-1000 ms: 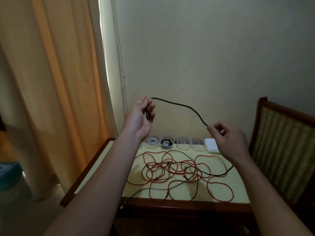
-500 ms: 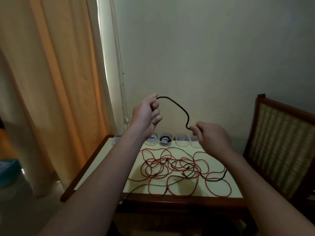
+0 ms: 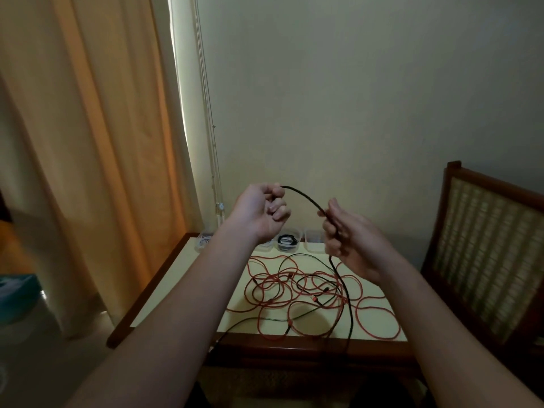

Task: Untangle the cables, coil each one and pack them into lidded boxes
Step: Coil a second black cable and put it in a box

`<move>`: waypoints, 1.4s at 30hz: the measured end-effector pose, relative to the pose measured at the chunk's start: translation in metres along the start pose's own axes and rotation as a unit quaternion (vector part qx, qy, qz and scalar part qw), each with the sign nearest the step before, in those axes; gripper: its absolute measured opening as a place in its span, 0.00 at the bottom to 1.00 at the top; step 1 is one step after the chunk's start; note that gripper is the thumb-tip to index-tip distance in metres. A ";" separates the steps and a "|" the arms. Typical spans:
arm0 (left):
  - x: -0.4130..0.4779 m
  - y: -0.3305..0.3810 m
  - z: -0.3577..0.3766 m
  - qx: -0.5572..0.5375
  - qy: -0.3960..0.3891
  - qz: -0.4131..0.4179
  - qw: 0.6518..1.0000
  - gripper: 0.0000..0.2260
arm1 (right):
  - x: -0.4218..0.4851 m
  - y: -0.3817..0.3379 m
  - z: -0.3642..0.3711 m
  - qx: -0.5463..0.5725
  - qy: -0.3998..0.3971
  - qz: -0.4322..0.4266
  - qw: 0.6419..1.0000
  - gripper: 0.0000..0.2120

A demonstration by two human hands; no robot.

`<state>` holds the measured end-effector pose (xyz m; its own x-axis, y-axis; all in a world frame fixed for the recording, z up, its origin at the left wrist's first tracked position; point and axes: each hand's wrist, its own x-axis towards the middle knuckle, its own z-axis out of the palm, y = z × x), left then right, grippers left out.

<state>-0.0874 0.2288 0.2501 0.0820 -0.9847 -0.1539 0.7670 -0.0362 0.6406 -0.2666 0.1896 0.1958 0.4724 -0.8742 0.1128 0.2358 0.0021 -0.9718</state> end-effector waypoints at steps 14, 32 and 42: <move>0.002 0.029 -0.011 -0.088 0.018 0.079 0.993 0.09 | 0.000 0.031 -0.041 -0.526 0.177 -0.152 0.818 0.11; 0.003 -0.033 -0.011 0.529 -0.081 0.192 0.822 0.27 | -0.002 -0.024 -0.011 -0.580 0.103 -0.357 0.725 0.12; -0.002 -0.024 -0.007 0.059 -0.256 -0.102 0.960 0.13 | -0.003 -0.013 0.016 -0.305 0.137 -0.171 0.927 0.24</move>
<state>-0.1014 0.2329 0.2304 -0.4087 -0.9088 0.0841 0.6540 -0.2273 0.7215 -0.2581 0.2000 0.2115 0.2063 -0.8632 0.4607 -0.2309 -0.5005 -0.8344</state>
